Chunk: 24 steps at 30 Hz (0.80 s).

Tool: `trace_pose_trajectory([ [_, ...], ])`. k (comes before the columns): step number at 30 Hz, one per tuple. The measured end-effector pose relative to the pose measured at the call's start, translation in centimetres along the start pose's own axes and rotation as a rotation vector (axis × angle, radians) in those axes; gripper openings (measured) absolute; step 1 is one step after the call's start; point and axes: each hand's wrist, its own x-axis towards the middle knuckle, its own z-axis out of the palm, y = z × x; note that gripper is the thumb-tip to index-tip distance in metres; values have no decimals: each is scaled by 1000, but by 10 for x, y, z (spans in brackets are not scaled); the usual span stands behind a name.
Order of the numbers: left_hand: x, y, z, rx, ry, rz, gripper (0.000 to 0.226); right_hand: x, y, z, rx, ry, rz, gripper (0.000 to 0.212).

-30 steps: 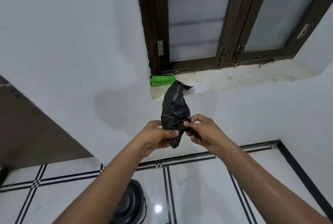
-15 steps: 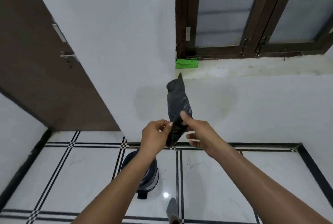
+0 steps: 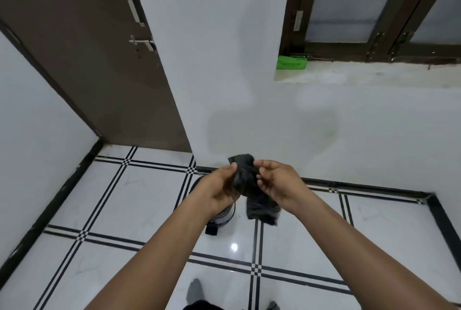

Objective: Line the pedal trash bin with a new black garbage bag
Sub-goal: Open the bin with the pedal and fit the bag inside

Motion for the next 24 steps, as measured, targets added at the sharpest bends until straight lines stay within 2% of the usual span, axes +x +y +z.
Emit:
trace_pose_trajectory([
  [2,-3,5,-16,-157,-1,-3,10,-2,10,12,-14,45,-2,34],
  [5,-3,13,-41,-285,8,2,27,-4,20,37,15,55,15,38],
  [7,-3,22,-59,-370,46,18,31,-1,28,57,-110,84,40,41],
  [9,-3,35,-78,-423,72,45,30,0,35,75,-523,134,2,38],
  [12,-3,61,-121,-446,58,46,28,2,42,115,-1192,74,-93,30],
  [14,-2,74,-146,-426,42,57,28,5,45,141,-1476,68,-100,30],
  [15,-1,79,-156,-409,35,74,28,5,45,156,-1546,114,-172,25],
  [16,0,83,-165,-382,44,96,26,5,44,170,-1532,177,-295,21],
  [18,0,94,-183,-314,34,141,19,6,47,204,-1279,253,-560,14],
  [19,1,99,-190,-279,23,156,16,7,47,219,-1125,220,-577,12],
  [21,3,111,-208,-247,-9,166,15,11,50,251,-904,68,-387,27],
  [22,2,117,-216,-237,-20,166,22,14,54,262,-855,22,-287,32],
  [24,2,125,-228,-208,-41,156,45,21,63,271,-747,-12,-185,27],
])
